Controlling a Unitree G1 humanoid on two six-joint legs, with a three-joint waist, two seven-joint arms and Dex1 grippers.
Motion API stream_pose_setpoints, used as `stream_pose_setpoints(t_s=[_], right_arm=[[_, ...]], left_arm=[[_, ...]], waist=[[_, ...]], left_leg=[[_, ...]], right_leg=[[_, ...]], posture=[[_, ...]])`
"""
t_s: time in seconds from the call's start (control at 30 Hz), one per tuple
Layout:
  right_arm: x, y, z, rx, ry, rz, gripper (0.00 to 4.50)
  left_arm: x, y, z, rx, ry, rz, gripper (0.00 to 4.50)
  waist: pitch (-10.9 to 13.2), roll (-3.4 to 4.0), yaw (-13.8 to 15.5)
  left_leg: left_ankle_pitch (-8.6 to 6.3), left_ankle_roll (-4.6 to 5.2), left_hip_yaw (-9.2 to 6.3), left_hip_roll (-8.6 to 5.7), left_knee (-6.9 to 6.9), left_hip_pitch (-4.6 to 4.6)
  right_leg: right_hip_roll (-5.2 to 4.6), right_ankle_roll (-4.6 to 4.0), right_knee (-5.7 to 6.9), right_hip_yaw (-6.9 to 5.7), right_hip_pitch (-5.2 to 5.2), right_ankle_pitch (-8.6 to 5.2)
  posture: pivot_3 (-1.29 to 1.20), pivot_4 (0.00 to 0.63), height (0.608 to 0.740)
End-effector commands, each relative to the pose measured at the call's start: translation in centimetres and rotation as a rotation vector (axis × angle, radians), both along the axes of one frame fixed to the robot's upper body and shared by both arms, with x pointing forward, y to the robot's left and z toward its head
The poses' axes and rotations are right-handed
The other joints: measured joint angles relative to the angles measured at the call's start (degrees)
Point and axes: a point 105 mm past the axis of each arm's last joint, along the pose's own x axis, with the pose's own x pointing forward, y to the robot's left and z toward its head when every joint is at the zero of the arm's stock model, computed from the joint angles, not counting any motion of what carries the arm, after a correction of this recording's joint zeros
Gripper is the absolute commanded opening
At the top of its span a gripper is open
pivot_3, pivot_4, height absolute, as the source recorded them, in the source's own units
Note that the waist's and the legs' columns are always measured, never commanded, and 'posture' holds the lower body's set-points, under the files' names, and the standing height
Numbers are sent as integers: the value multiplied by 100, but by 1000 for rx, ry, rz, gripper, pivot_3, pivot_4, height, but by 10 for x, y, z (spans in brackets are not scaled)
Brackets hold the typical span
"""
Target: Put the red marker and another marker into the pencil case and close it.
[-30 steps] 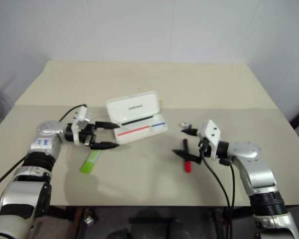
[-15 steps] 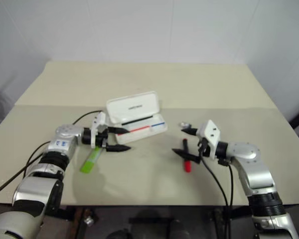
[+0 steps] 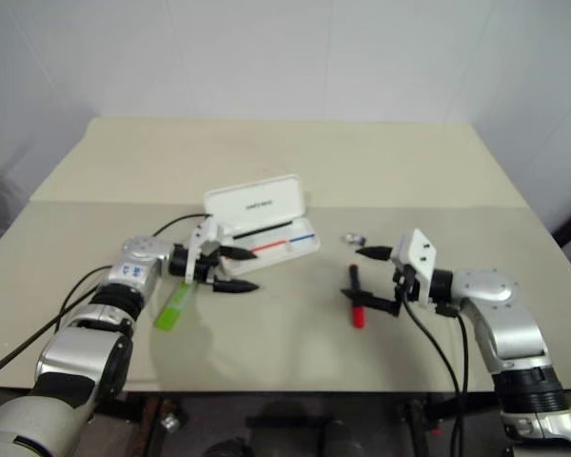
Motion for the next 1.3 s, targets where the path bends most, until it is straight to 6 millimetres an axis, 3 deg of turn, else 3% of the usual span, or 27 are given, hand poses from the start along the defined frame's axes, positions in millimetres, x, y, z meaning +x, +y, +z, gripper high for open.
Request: stream_pose_setpoints(t_s=[0.03, 0.1, 0.27, 0.5, 0.7, 0.77, 0.97, 1.17, 1.3], right_arm=[[2, -5, 16, 3, -71, -11, 4500], [2, -5, 17, 3, -74, -12, 4500], [4, -5, 19, -2, -85, -17, 4500], [8, -10, 25, -9, -99, -24, 4500], [10, -19, 32, 26, -105, -11, 4500], [12, -27, 44, 137, -133, -31, 4500], [2, -36, 36, 32, -57, 61, 4500], [-8, -44, 24, -142, -26, 183, 4500], [-9, -42, 25, -153, -35, 210, 4500]], left_arm=[[5, 3, -7, 75, -1, 37, 4289], [7, 6, -12, 133, -20, 52, 3883], [9, 11, -18, 222, -58, 59, 2276], [13, 14, -12, 250, -114, 62, 96], [10, 19, 0, 254, -195, 14, 29], [9, 22, 5, 261, -226, 0, 29], [1, 24, 13, 269, -302, -43, 29], [-20, 15, 13, 254, -345, -85, 29], [-36, 7, 15, 238, -358, -95, 29]], waist=[[0, 0, 2], [0, 0, -1], [0, 0, -10], [-1, -1, -1], [-1, -1, -13], [-1, -1, -12], [0, 1, -9], [2, 3, -2], [2, 3, 1]], left_leg=[[0, 0, 0, 0, 0, 2], [1, 0, 0, 0, 1, 9], [3, -2, 2, 0, 1, 15], [3, -2, 4, 0, 1, 16], [4, -2, 5, -1, 1, 16], [3, -2, 5, 0, -3, 15], [0, 3, 7, 0, -6, 7], [-5, 10, 10, 1, -6, 3], [-5, 10, 10, 1, -3, 2]], right_leg=[[0, 0, 0, 0, 1, 0], [0, 0, 2, 1, 6, 0], [0, 1, 6, 6, 6, 1], [0, 0, 6, 7, 6, 1], [0, 1, 5, 7, 8, 1], [0, 1, 5, 7, 7, 1], [0, 3, 12, 7, 6, 2], [-1, 4, 3, 7, 6, 2], [-2, 4, 5, 8, 6, 2]], posture=[[0, 150, 740], [0, 150, 740], [0, 150, 740], [0, 150, 740], [0, 150, 740], [0, 150, 740], [0, 150, 740], [0, 150, 740], [0, 150, 740]])
